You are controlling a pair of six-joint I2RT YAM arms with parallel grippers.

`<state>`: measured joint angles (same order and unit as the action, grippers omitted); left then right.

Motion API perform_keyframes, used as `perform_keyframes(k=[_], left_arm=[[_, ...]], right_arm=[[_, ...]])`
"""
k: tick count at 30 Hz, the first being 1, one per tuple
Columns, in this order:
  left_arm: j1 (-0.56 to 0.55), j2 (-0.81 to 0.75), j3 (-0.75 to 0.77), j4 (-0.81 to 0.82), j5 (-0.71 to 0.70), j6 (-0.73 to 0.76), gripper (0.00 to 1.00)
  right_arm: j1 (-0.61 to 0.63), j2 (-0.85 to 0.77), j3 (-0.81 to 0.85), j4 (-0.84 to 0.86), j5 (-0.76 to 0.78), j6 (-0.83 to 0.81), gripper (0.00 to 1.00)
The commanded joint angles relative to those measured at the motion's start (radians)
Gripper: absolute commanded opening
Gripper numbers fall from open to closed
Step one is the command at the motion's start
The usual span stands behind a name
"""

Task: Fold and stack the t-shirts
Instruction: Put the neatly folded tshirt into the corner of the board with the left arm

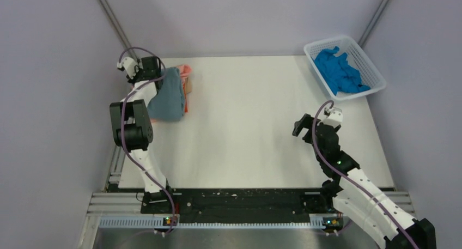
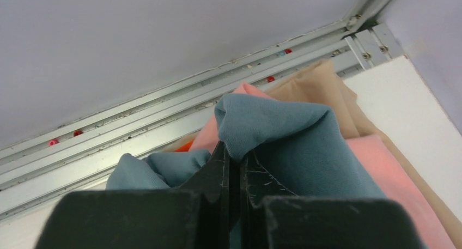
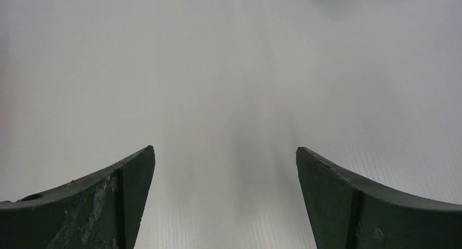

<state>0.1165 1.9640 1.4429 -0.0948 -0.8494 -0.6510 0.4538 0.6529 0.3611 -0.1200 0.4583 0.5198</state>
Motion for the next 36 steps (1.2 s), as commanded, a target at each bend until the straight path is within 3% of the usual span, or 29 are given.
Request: perform_keyframes(k=[1,3,4,7,12,19,22,24,26,31,36], left_arm=[[0.037,0.060,0.112,-0.138,-0.064,-0.119,0.13],[0.037,0.049,0.119,-0.167,-0.043,-0.149,0.50],[0.036,0.030,0.103,-0.158,-0.019,-0.154,0.60],[0.031,-0.047,0.031,-0.116,0.068,-0.175,0.72],[-0.026,-0.179,-0.063,-0.118,0.141,-0.178,0.76],[-0.163,-0.375,-0.145,-0.125,0.025,-0.130,0.78],[-0.213,-0.410,-0.159,-0.042,0.147,0.032,0.79],[-0.242,-0.399,-0.158,0.038,0.346,0.237,0.98],[-0.258,-0.351,-0.099,0.003,0.533,0.395,0.99],[-0.304,-0.204,0.112,-0.203,0.475,0.539,0.99],[-0.338,-0.096,0.205,-0.286,0.354,0.539,0.99]], right_arm=[[0.002,0.000,0.054,0.031,-0.006,0.005,0.99],[0.002,-0.003,0.056,0.028,-0.007,0.003,0.99],[0.002,-0.006,0.055,0.027,-0.006,0.003,0.99],[0.002,-0.017,0.054,0.023,-0.014,0.003,0.99],[0.002,-0.031,0.051,0.026,-0.038,0.007,0.99],[0.003,-0.040,0.048,0.027,-0.080,0.014,0.99],[0.002,-0.042,0.047,0.027,-0.091,0.013,0.99],[0.003,-0.047,0.045,0.026,-0.096,0.012,0.99],[0.001,-0.055,0.042,0.025,-0.099,0.013,0.99],[0.003,-0.088,0.026,0.027,-0.095,0.012,0.99],[0.002,-0.090,0.020,0.040,-0.084,0.003,0.99]])
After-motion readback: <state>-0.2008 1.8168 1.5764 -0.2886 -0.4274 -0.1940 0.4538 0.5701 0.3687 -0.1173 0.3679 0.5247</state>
